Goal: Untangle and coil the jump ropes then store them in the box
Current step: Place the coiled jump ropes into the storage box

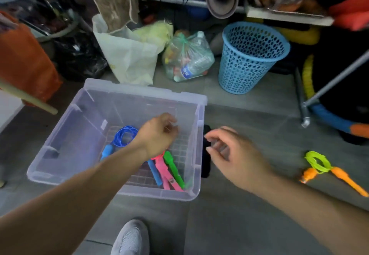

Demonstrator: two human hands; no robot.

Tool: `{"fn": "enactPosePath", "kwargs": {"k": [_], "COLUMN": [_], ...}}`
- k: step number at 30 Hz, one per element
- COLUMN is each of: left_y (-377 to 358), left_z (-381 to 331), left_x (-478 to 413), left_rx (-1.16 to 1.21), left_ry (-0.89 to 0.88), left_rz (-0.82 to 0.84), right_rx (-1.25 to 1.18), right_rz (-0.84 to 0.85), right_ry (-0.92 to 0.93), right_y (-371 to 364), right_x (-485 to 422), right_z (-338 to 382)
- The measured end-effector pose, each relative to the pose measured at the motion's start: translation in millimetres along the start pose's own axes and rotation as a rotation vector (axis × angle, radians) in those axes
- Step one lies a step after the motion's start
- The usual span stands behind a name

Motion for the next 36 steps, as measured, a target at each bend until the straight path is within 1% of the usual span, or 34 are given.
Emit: {"fn": "enactPosePath", "kwargs": {"k": [3,6,8,10,11,14,17,19,23,25,28,31,33,34,36], "left_y": [-29.7,-76.6,-123.7,-183.4,-213.1,-298.5,-379.4,-423.4,-490.0,-510.5,-527.7,-539.7,-543.7,-541.9,-538.2], "left_z": [-73.4,-145.2,-183.4,-205.7,-210.8,-213.1,-205.2,-201.7,-207.7,-215.7,-221.7,-216.0,-207.8,-204.4,-195.0], "left_x": [6.2,6.8,5.2,0.2,-4.6,-25.2,-43.6,-55.5,-73.1,-83.1,-97.4,-101.5,-99.0,-94.6,-88.0], "left_rx": [0.034,0.037,-0.008,-0.089,-0.125,-0.194,-0.208,-0.182,-0.079,-0.021,0.071,0.12,0.139,0.167,0.284], "left_ry": [-0.116,-0.24,-0.274,-0.253,-0.233,-0.151,-0.067,-0.033,0.013,0.028,0.101,0.173,0.209,0.23,0.277], "left_rz": [0.013,0.017,0.14,0.318,0.374,0.43,0.505,0.52,0.528,0.5,0.408,0.383,0.39,0.397,0.421], "right_rx": [0.053,0.072,0.026,0.02,0.02,0.002,0.046,0.039,0.056,-0.002,-0.101,-0.195,-0.337,-0.455,-0.721], "right_rz": [-0.122,-0.123,-0.097,-0.116,-0.115,-0.064,0.003,-0.032,-0.042,-0.056,-0.146,-0.192,-0.207,-0.202,-0.21], "right_ry": [-0.117,-0.372,-0.521,-0.622,-0.68,-0.839,-0.874,-0.893,-0.866,-0.888,-0.912,-0.98,-1.037,-1.059,-1.041], "right_y": [57.4,87.3,98.6,107.7,108.8,102.3,97.2,100.9,97.7,89.3,83.5,75.2,66.8,60.7,51.0], "right_x": [49.3,97.2,125.4,148.5,156.8,169.5,164.4,156.2,137.5,139.2,144.6,155.7,167.0,172.1,177.8], "right_z": [-67.0,-163.9,-226.3,-283.7,-311.9,-385.9,-440.7,-472.4,-527.0,-554.2,-566.5,-570.6,-567.6,-562.1,-543.0]}}
Point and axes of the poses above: each hand's wrist, its own x-axis away from the middle knuckle, its own y-axis out of the back of the hand, z = x × y, the point moved 8 cm from there along -x, towards the middle knuckle, and after that the axes turned 2 degrees about z, right-handed, at the moved point
